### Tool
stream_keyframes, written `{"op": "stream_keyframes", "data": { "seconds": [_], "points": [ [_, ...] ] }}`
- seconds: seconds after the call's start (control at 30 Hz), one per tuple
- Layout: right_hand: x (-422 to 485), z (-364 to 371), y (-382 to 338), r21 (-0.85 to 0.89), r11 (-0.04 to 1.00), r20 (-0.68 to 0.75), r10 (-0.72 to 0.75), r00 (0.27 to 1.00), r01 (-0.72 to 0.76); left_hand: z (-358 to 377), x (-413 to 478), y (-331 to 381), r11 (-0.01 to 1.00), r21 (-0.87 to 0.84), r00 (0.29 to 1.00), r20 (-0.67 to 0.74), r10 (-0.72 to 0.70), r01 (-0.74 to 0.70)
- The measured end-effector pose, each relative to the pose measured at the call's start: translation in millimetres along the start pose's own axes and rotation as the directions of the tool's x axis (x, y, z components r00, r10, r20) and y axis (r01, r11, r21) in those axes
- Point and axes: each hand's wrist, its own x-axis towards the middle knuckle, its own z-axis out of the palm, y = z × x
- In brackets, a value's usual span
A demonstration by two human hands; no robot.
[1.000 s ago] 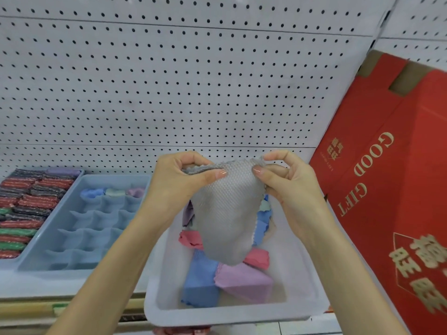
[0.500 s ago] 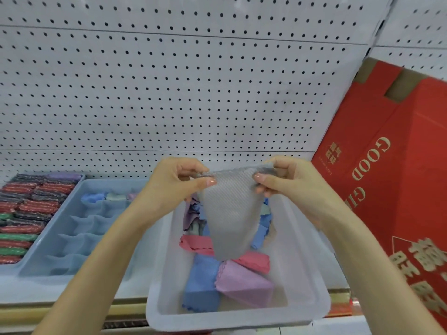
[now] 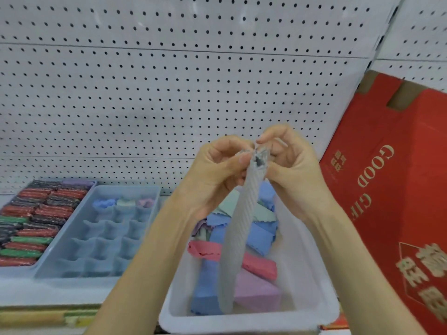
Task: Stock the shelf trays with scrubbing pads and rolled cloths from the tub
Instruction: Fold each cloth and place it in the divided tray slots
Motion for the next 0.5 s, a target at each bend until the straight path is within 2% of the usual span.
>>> {"op": "stream_keyframes", "data": {
  "seconds": [0.13,0.27,0.4,0.5],
  "points": [
    [-1,3,-5,-0.092,0.996,-0.056,-0.027,0.998,0.021,8,5,-8,0.992,-0.115,0.99,-0.125,-0.069,0.054],
    [-4,3,-8,-0.203,0.978,-0.08,0.037,0.996,-0.053,23,0,-5,0.98,-0.066,0.946,-0.258,-0.197,0.186],
    [-5,2,-9,-0.229,0.97,-0.233,0.023,0.972,-0.078,11,-5,-17,0.972,-0.048,0.941,-0.244,-0.236,0.231],
    [-2,-1,-13,-0.278,0.955,-0.299,0.018,0.954,-0.105,2,-14,-24,0.987,0.033,0.977,-0.154,-0.15,0.157]
  ]
}}
